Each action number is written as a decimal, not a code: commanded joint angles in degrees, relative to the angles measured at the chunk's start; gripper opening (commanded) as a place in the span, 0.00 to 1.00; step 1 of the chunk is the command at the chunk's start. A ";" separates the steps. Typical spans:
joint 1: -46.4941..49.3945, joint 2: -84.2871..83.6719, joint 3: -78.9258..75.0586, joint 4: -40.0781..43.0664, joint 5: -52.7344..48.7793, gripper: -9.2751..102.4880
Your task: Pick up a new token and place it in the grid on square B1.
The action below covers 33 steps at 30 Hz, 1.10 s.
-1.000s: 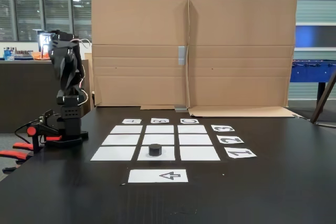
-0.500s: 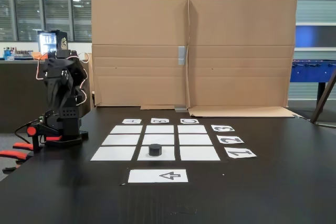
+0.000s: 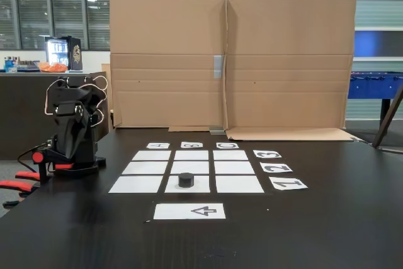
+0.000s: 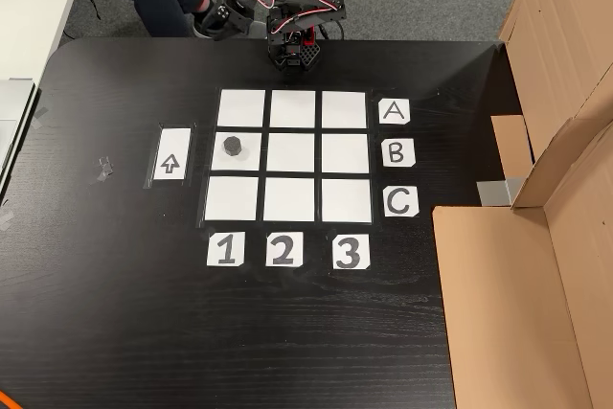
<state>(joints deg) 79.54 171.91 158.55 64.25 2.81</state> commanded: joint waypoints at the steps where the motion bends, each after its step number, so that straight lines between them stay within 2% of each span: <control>1: 0.70 1.41 0.88 -0.88 -0.62 0.20; 33: 1.93 11.43 6.15 3.78 -0.70 0.17</control>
<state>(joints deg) 80.95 182.81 164.71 67.59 2.29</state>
